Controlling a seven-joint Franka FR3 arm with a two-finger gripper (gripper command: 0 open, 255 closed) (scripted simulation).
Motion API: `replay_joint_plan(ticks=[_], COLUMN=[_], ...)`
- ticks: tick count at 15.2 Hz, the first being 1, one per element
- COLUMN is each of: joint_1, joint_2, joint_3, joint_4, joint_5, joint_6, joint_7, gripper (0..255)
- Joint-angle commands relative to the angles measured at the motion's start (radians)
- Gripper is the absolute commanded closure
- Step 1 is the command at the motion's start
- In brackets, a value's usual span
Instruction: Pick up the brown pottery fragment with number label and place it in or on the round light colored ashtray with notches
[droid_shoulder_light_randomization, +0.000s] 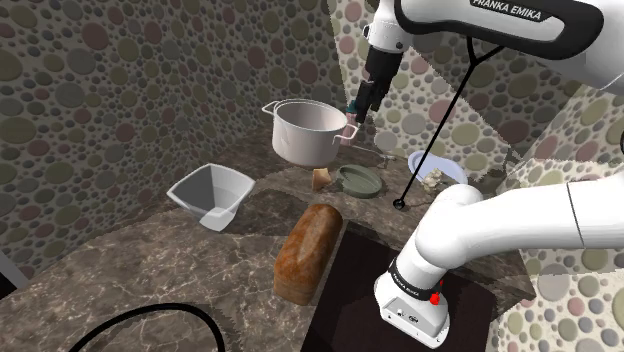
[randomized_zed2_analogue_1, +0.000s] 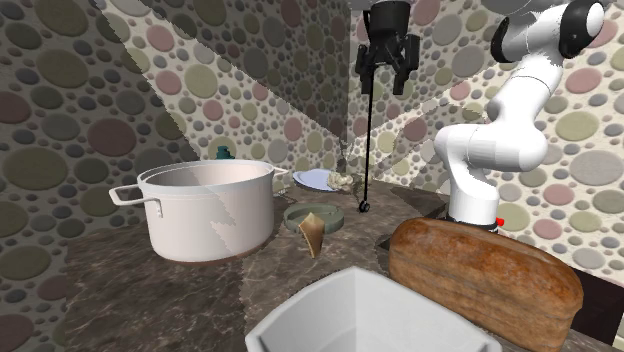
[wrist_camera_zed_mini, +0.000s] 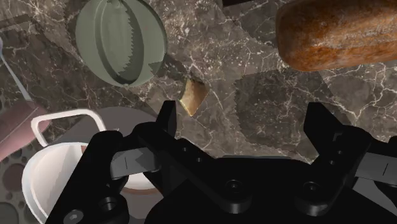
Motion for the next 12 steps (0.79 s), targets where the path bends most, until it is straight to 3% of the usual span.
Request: replay_joint_plan(ticks=[1,12], joint_1=[0.0,0.024], joint_2=[0.0,0.202], joint_3=[0.0,-0.301], joint_4=[0.0,-0.138], joint_5=[0.0,0.054], joint_6=[0.0,0.295], joint_7=[0.0,-0.295], gripper=[0,0])
